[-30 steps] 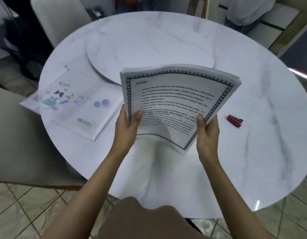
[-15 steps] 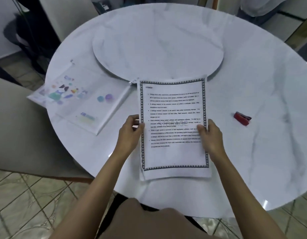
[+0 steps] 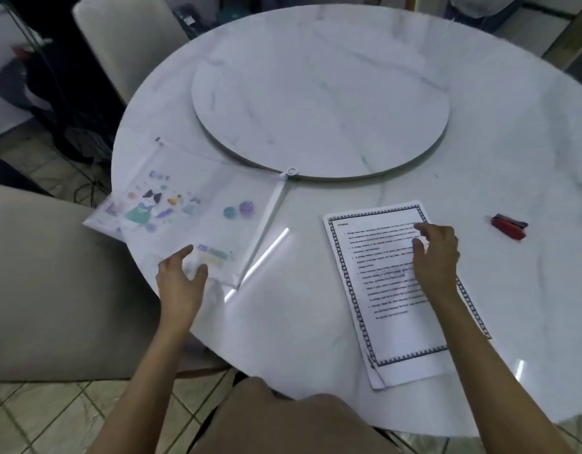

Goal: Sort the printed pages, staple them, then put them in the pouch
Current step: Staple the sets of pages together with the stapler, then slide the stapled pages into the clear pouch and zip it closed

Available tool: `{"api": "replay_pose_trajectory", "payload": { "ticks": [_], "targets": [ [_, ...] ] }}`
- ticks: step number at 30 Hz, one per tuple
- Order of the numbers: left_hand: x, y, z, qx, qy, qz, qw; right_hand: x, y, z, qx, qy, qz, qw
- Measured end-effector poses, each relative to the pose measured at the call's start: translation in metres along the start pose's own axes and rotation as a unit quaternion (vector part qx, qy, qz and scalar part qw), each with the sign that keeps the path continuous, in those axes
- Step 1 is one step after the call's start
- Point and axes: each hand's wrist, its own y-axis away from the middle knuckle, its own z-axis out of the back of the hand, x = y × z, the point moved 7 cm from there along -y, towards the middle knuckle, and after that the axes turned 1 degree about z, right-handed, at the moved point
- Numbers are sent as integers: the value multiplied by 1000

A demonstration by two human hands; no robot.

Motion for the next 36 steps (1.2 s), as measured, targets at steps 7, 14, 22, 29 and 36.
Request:
{"api": "replay_pose_trajectory", "payload": {
  "ticks": [7,14,22,29,36],
  "targets": [
    [17,-53,39,2,-8,-25,1000,114,2,-94,112,-161,-9,981],
    [12,-92,32,44,-105,-48,992,165,7,-169,159,-211,-101,959],
    [13,-93,11,162,-179,-140,960,172,30,-157,131,-266,-110,949],
    [2,-94,3,210,-208,-226,928,140,108,-126,78,-337,-193,918],
    [14,-93,14,231,-246,-266,903,122,141,-114,61,-307,-219,924]
  ]
}}
